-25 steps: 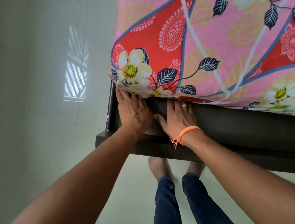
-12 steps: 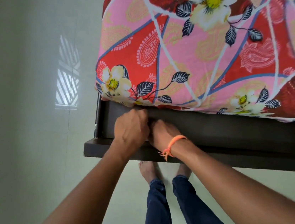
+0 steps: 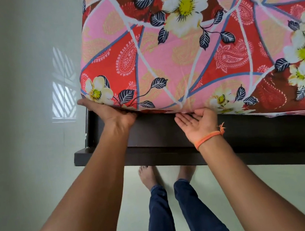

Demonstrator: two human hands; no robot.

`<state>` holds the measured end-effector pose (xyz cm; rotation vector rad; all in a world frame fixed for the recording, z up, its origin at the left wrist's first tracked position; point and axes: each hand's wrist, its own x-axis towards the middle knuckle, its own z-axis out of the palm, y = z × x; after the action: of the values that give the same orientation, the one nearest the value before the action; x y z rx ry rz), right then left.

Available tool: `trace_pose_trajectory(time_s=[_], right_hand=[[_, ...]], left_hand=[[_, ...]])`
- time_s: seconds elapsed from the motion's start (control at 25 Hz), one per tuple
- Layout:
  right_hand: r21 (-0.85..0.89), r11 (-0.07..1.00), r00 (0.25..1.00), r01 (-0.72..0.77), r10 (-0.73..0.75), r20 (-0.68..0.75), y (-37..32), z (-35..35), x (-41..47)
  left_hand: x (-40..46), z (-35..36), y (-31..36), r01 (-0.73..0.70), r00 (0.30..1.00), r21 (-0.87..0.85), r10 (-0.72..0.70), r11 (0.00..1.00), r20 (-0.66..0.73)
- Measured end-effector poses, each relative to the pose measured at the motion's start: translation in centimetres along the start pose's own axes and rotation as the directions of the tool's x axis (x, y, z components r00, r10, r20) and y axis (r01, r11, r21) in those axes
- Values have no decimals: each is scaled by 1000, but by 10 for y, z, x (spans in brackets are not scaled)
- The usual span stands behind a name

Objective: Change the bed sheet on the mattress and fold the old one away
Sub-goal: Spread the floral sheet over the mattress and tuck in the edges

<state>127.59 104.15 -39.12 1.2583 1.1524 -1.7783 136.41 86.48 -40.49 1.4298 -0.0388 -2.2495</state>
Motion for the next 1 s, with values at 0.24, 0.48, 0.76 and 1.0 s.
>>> trace_pose_trajectory(time_s=[0.24, 0.48, 0.76, 1.0], right_hand=[[-771, 244, 518, 589, -846, 128, -29, -42, -17], [-702, -678, 264, 219, -651, 711, -92, -83, 16], [-537, -730, 248, 424, -477, 843, -124, -140, -21], [-681, -688, 499, 252, -510, 701, -180, -183, 37]], left_hand=[[-59, -14, -68, -156, 765, 900, 626, 407, -151], [-71, 48, -180, -576, 460, 207, -104, -791, 882], [-91, 42, -227, -617, 340, 2, -264, -787, 902], [-76, 54, -295, -682, 538, -138, -621, -718, 570]])
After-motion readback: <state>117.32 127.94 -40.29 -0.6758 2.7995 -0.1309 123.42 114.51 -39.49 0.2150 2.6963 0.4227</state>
